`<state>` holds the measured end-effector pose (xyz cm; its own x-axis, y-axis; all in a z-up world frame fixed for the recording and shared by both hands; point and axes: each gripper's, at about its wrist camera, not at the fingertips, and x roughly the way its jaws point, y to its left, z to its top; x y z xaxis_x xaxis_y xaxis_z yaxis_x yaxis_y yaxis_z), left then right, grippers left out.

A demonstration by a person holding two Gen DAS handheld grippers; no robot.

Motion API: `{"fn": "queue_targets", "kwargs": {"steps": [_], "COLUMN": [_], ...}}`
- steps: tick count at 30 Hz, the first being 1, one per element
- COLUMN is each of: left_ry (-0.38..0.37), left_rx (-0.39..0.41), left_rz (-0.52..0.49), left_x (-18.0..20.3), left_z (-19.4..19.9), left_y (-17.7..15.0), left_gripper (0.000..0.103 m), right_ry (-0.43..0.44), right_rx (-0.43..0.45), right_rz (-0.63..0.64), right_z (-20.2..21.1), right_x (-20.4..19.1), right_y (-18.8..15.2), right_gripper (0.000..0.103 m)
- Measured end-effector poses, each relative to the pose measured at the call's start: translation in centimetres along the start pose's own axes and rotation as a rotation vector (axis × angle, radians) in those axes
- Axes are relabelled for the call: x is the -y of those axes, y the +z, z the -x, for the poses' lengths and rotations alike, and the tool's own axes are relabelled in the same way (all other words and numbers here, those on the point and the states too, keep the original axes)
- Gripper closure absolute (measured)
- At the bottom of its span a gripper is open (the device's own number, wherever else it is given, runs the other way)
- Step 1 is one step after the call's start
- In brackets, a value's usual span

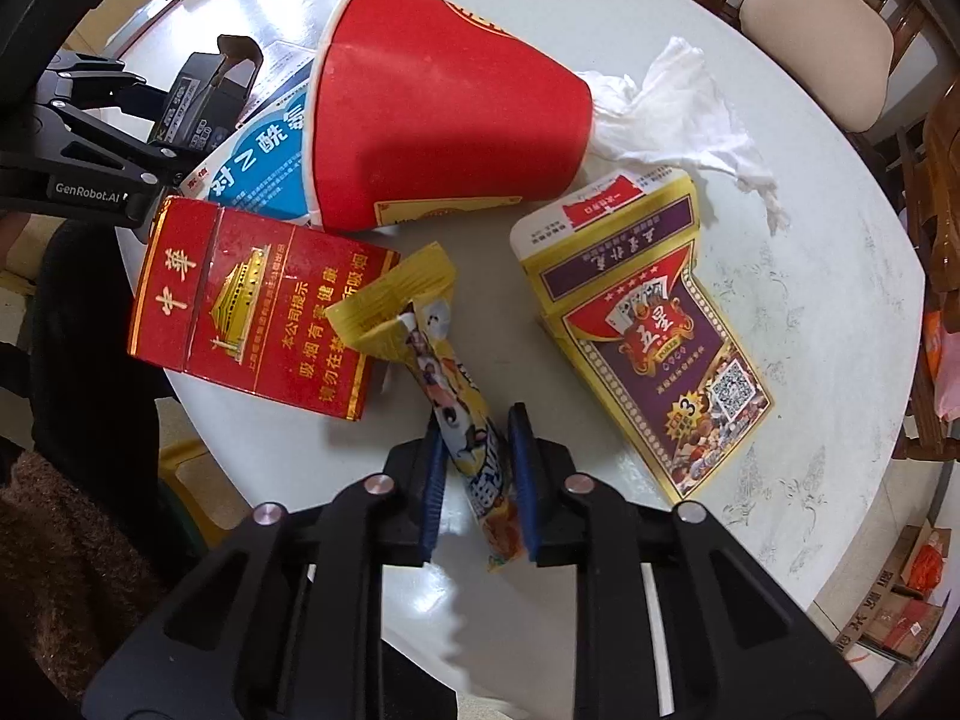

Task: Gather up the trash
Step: 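Grasp the snack wrapper with the right tool while the left tool grasps the black box, then carry the black box and snack wrapper with both tools over the white trash bag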

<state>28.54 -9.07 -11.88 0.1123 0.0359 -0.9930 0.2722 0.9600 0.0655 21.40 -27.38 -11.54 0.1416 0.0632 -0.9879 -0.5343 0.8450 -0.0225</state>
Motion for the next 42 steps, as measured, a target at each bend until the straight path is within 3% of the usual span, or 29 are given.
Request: {"fn": "queue_targets", "kwargs": {"steps": [3,18,31,37,42], "left_ry": [-0.002,0.001,0.014,-0.015,-0.001], "left_rx": [0.001,0.022,0.093,0.106,0.141], "left_rz": [-0.006,-0.003,-0.035,-0.079,-0.122], "left_x": [0.0,0.3,0.4,1.2,2.0], "left_z": [0.1,1.0,4.8,7.1,9.3], "left_y": [-0.1,-0.1,-1.9,-3.6,-5.5], "left_gripper": [0.047,0.048,0.048,0.048,0.048], "right_ry": [-0.009,-0.052,-0.049,-0.079,-0.107], "right_rx": [0.002,0.012,0.062,0.084,0.112], "right_rz": [-0.015,-0.127,-0.195,-0.217,-0.206], "right_z": [-0.1,0.3,3.5,5.6,7.8], "right_x": [-0.4,-0.3,-0.2,-0.4,-2.7], "right_y": [-0.2,-1.3,-1.1,-1.1,-1.3], "right_gripper": [0.089,0.092,0.092,0.092,0.092]}}
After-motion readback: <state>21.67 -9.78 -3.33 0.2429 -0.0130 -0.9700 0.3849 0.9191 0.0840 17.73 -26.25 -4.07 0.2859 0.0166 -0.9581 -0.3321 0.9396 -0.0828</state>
